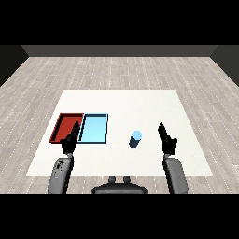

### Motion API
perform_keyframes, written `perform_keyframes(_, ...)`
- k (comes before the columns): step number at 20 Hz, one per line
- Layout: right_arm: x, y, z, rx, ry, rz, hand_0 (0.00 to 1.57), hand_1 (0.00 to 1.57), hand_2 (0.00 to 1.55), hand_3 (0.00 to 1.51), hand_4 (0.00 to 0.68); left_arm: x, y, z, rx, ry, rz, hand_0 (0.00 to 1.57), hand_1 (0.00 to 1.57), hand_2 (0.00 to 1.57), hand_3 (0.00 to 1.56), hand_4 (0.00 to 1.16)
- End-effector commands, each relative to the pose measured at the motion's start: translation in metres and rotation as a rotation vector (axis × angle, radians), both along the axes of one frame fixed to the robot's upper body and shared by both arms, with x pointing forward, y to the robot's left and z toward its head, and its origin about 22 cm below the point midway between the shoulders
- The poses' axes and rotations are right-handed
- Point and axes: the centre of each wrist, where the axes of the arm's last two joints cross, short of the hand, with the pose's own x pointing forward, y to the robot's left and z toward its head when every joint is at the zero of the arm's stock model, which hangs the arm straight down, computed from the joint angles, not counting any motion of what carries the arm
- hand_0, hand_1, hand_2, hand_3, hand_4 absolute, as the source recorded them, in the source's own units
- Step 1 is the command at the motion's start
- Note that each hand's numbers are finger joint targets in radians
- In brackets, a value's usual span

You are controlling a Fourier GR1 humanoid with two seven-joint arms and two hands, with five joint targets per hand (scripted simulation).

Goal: Pick the blue can and put it in the blue box

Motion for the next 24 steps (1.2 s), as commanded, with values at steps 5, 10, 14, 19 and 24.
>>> perform_keyframes(5,0.001,-0.011,0.015,-0.009,-0.034,0.040,0.00,0.00,0.00,0.00,0.000,0.006,-0.001,0.004,-0.051,-0.007,-0.003,0.00,0.00,0.00,0.00,0.00)
perform_keyframes(10,0.006,-0.008,0.026,0.177,-0.266,0.177,0.00,0.00,0.00,0.00,0.000,0.009,-0.008,0.018,-0.157,-0.414,-0.083,0.00,0.00,0.00,0.00,0.00)
perform_keyframes(14,-0.012,-0.011,0.013,0.203,-0.284,0.190,0.00,0.00,0.00,0.00,0.000,-0.002,-0.002,0.010,-0.174,-0.427,-0.094,0.00,0.00,0.00,0.00,0.00)
perform_keyframes(19,-0.002,-0.012,0.023,0.198,-0.287,0.188,0.00,0.00,0.00,0.00,0.000,0.005,0.001,0.014,-0.183,-0.426,-0.104,0.00,0.00,0.00,0.00,0.00)
perform_keyframes(24,-0.004,-0.014,0.017,0.217,-0.256,0.205,0.00,0.00,0.00,0.00,0.000,-0.010,-0.009,0.009,-0.196,-0.436,-0.094,0.00,0.00,0.00,0.00,0.00)
